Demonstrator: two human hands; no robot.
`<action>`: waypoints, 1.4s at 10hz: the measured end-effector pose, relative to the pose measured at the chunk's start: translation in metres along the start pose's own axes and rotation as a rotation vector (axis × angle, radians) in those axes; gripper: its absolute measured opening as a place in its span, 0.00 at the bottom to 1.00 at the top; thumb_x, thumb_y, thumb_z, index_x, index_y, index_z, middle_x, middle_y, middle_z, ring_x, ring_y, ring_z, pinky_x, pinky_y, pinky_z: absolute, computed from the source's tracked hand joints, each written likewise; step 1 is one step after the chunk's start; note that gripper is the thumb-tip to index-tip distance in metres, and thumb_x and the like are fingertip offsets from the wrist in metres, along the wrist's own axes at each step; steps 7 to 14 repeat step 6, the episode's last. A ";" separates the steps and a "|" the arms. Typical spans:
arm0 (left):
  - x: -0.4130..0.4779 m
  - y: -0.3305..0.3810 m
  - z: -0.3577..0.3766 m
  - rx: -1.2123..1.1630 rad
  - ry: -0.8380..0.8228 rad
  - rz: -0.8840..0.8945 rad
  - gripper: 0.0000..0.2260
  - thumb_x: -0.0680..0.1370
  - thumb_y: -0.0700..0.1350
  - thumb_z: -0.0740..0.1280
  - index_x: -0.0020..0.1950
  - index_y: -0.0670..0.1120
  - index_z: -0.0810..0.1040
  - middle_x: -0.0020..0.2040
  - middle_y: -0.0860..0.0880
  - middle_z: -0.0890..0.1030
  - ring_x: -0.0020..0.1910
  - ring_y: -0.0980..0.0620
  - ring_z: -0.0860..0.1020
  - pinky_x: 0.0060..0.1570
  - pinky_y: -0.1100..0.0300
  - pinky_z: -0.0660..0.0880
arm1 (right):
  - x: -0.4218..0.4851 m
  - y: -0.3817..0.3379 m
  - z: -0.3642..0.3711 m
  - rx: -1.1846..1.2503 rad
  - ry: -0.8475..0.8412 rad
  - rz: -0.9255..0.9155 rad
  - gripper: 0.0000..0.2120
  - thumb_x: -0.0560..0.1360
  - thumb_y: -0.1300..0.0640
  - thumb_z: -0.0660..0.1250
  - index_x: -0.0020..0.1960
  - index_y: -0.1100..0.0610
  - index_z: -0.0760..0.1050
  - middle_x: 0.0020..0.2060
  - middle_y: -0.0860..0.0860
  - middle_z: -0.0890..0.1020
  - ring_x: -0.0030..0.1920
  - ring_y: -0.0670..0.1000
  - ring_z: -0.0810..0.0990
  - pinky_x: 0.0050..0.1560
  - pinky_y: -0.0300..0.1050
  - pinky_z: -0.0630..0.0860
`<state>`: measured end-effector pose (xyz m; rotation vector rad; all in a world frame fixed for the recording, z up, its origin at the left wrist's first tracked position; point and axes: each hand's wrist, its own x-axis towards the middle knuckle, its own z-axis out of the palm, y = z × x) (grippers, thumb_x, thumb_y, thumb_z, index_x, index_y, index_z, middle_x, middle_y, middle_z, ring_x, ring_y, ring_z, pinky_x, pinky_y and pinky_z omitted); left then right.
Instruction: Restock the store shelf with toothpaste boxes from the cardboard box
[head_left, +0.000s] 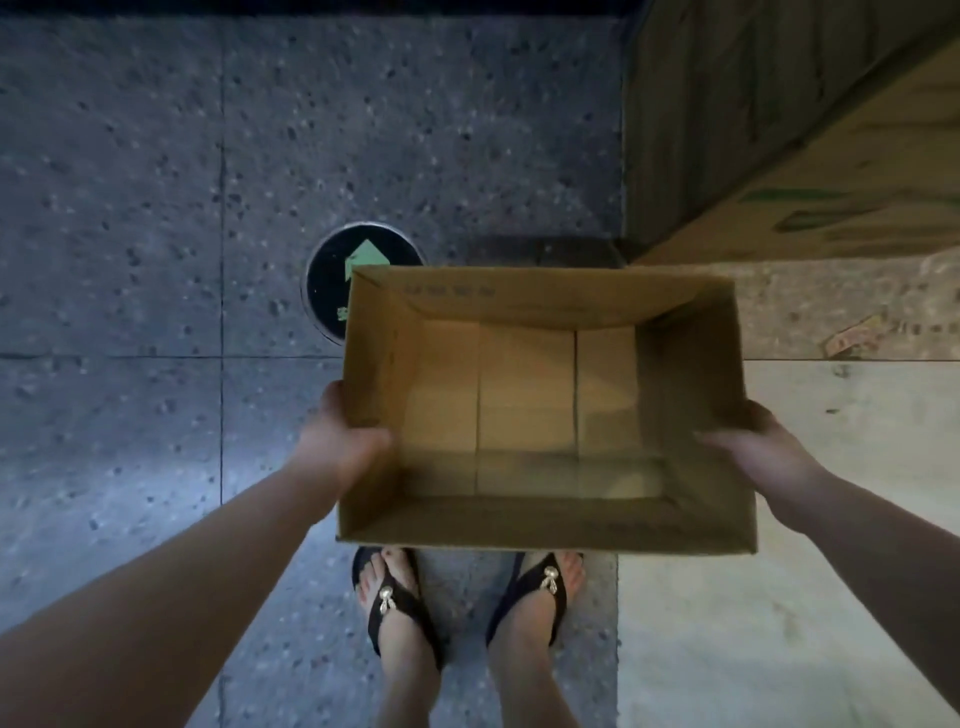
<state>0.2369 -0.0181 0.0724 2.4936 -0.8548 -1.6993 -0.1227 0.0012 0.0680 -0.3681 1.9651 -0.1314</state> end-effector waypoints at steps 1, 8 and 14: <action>0.025 -0.009 0.012 0.021 0.023 0.006 0.30 0.70 0.42 0.71 0.68 0.54 0.62 0.63 0.47 0.73 0.58 0.45 0.74 0.57 0.47 0.72 | 0.029 0.007 0.014 0.020 -0.012 0.028 0.29 0.73 0.60 0.66 0.71 0.55 0.60 0.66 0.56 0.72 0.64 0.61 0.71 0.66 0.57 0.69; 0.028 -0.011 0.026 0.230 0.040 0.071 0.31 0.72 0.48 0.70 0.71 0.49 0.60 0.63 0.45 0.73 0.58 0.44 0.76 0.53 0.51 0.76 | 0.002 0.001 0.023 -0.059 0.008 -0.040 0.29 0.74 0.60 0.65 0.72 0.53 0.58 0.67 0.55 0.71 0.66 0.59 0.70 0.65 0.52 0.66; 0.028 -0.011 0.026 0.230 0.040 0.071 0.31 0.72 0.48 0.70 0.71 0.49 0.60 0.63 0.45 0.73 0.58 0.44 0.76 0.53 0.51 0.76 | 0.002 0.001 0.023 -0.059 0.008 -0.040 0.29 0.74 0.60 0.65 0.72 0.53 0.58 0.67 0.55 0.71 0.66 0.59 0.70 0.65 0.52 0.66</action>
